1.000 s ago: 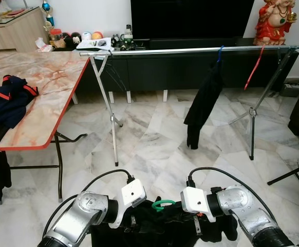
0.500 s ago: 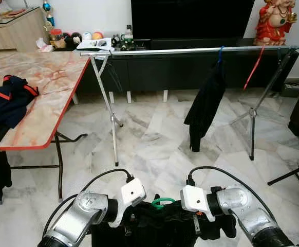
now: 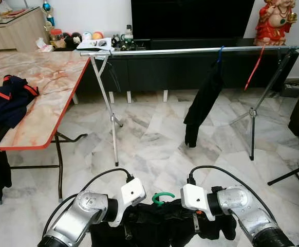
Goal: Hang hanger
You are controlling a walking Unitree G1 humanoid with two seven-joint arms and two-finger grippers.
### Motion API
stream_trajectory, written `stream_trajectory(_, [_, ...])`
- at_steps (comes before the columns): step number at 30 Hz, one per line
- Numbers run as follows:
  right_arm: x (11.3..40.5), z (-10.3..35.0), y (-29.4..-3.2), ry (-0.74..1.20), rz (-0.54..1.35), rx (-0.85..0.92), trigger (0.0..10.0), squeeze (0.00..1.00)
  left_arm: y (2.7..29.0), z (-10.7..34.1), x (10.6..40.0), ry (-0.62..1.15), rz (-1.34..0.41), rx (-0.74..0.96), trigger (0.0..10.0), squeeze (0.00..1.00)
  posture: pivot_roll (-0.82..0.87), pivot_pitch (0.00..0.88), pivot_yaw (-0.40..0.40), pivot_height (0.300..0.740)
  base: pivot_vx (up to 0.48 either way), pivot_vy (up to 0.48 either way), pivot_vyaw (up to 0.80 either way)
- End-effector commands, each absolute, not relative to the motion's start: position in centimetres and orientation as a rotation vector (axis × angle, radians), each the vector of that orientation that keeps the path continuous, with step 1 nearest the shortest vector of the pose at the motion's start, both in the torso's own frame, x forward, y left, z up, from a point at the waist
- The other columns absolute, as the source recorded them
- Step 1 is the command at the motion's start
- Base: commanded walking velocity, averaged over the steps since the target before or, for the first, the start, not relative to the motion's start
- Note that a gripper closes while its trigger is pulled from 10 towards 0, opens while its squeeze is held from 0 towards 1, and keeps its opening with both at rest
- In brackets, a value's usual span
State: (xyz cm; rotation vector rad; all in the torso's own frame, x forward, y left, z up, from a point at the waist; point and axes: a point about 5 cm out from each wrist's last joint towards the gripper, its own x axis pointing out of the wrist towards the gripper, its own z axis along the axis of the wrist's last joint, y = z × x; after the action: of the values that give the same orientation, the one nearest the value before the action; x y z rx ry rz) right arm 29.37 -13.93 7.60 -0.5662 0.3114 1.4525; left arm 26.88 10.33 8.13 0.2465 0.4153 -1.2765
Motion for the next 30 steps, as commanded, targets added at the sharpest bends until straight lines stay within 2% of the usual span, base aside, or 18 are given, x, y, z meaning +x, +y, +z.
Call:
stream_trajectory(1, [29.6, 8.2, -13.8, 0.275, 1.444, -0.569, 0.0, 0.00, 11.0, 8.1, 27.3, 0.426, -1.236, 0.259, 0.0, 0.00, 0.11, 0.042, 0.010, 0.740, 0.000, 0.000, 0.00])
stream_trajectory(2, [29.6, 8.2, -13.8, 0.274, 1.443, -0.569, 0.1, 0.00, 11.0, 8.1, 27.3, 0.425, -1.234, 0.258, 0.0, 0.00, 0.11, 0.042, 0.010, 0.740, 0.000, 0.000, 0.00])
stream_trajectory(3, [29.6, 8.2, -13.7, 0.274, 1.441, -0.569, 0.8, 0.00, 11.0, 8.1, 27.3, 0.423, -1.232, 0.257, 0.0, 0.00, 0.11, 0.042, 0.010, 0.740, 0.000, 0.000, 0.00])
stream_trajectory(4, [29.7, 8.2, -13.7, 0.274, 1.440, -0.570, 2.2, 0.00, 11.0, 8.2, 27.3, 0.423, -1.231, 0.256, 0.0, 0.00, 0.11, 0.042, 0.010, 0.740, 0.000, 0.000, 0.00])
stream_trajectory(5, [29.7, 8.2, -13.7, 0.274, 1.440, -0.570, 2.2, 0.00, 11.0, 8.2, 27.3, 0.423, -1.231, 0.256, 0.0, 0.00, 0.11, 0.042, 0.010, 0.740, 0.000, 0.000, 0.00])
stream_trajectory(6, [29.7, 8.2, -13.7, 0.274, 1.438, -0.571, 2.9, 0.00, 11.0, 8.1, 27.3, 0.422, -1.231, 0.256, 0.0, 0.00, 0.11, 0.043, 0.009, 0.740, 0.000, 0.000, 0.00])
stream_trajectory(7, [29.7, 8.2, -13.7, 0.274, 1.435, -0.576, 10.0, 0.00, 11.0, 8.1, 27.3, 0.421, -1.231, 0.256, 0.0, 0.00, 0.11, 0.043, 0.009, 0.740, 0.000, 0.000, 0.00])
stream_trajectory(10, [29.5, 7.9, -13.8, 0.293, 1.455, -0.575, 10.0, 0.00, 11.0, 8.1, 27.3, 0.420, -1.230, 0.252, 0.0, 0.00, 0.11, 0.045, 0.009, 0.740, 0.000, 0.000, 0.00])
stream_trajectory(11, [29.4, 7.9, -13.8, 0.297, 1.458, -0.573, 10.0, 0.05, 11.0, 8.1, 27.3, 0.420, -1.230, 0.252, 0.0, 0.00, 0.11, 0.045, 0.009, 0.740, 0.000, 0.000, 0.00])
stream_trajectory(12, [29.4, 7.9, -13.8, 0.298, 1.459, -0.572, 10.0, 0.20, 11.0, 8.1, 27.3, 0.420, -1.230, 0.252, 0.0, 0.00, 0.11, 0.045, 0.009, 0.740, 0.000, 0.000, 0.00])
stream_trajectory(13, [29.4, 7.9, -13.8, 0.299, 1.453, -0.565, 10.0, 1.00, 11.0, 8.1, 27.3, 0.420, -1.229, 0.252, 0.0, 0.00, 0.11, 0.045, 0.009, 0.740, 0.000, 0.000, 0.00])
stream_trajectory(20, [29.4, 7.9, -13.8, 0.306, 1.455, -0.559, 10.0, 1.00, 11.2, 7.9, 27.3, 0.427, -1.225, 0.266, 0.0, 0.00, 0.11, 0.046, 0.009, 0.740, 0.000, 0.000, 0.00])
stream_trajectory(30, [29.0, 7.6, -14.4, 0.373, 1.509, -0.587, 10.0, 1.00, 12.4, 6.6, 27.6, 0.463, -1.146, 0.379, 0.0, 0.00, 0.10, 0.047, 0.011, 0.740, 0.000, 0.000, 0.00])
